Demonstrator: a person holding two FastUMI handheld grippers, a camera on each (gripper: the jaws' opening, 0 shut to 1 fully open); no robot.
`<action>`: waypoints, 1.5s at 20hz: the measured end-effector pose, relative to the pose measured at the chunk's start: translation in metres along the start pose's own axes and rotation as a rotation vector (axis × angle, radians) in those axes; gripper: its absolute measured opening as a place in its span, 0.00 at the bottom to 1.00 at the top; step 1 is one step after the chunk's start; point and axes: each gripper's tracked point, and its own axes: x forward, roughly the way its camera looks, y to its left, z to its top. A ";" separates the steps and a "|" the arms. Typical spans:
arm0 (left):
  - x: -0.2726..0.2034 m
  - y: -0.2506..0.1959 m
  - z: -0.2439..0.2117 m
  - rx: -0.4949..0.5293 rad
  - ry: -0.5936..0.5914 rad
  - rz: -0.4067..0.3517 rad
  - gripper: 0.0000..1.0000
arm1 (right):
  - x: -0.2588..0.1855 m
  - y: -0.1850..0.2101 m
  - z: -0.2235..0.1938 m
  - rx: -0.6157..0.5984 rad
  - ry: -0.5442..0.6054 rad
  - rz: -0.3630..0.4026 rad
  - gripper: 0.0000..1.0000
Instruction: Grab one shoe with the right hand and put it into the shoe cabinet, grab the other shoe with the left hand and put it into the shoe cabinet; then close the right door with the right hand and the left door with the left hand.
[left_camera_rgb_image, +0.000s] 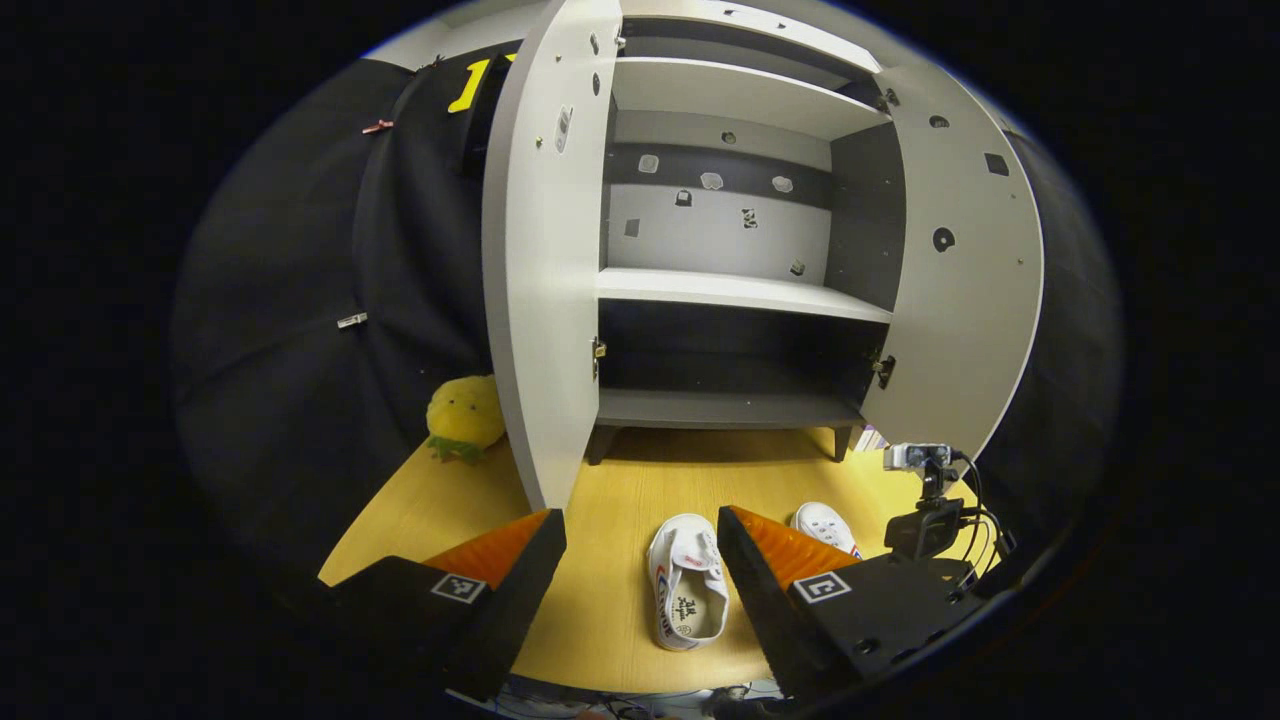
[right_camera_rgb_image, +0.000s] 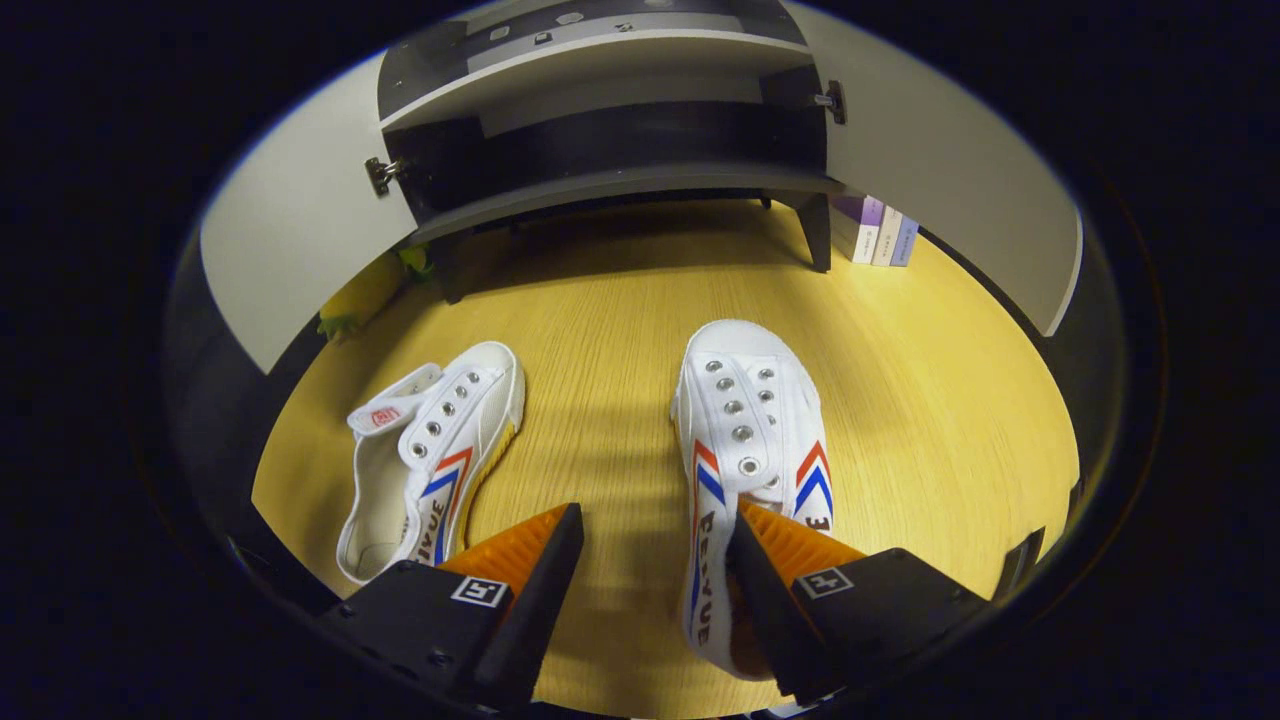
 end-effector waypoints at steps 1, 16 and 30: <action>0.001 -0.003 -0.001 0.001 0.005 -0.005 0.95 | -0.002 0.000 -0.002 -0.030 -0.007 0.002 0.89; 0.007 -0.015 -0.014 0.028 0.042 -0.017 0.95 | 0.033 -0.024 0.039 0.011 -0.132 -0.062 0.91; 0.003 -0.016 -0.019 0.030 0.055 -0.011 0.95 | 0.042 -0.038 0.058 0.080 -0.092 -0.078 0.05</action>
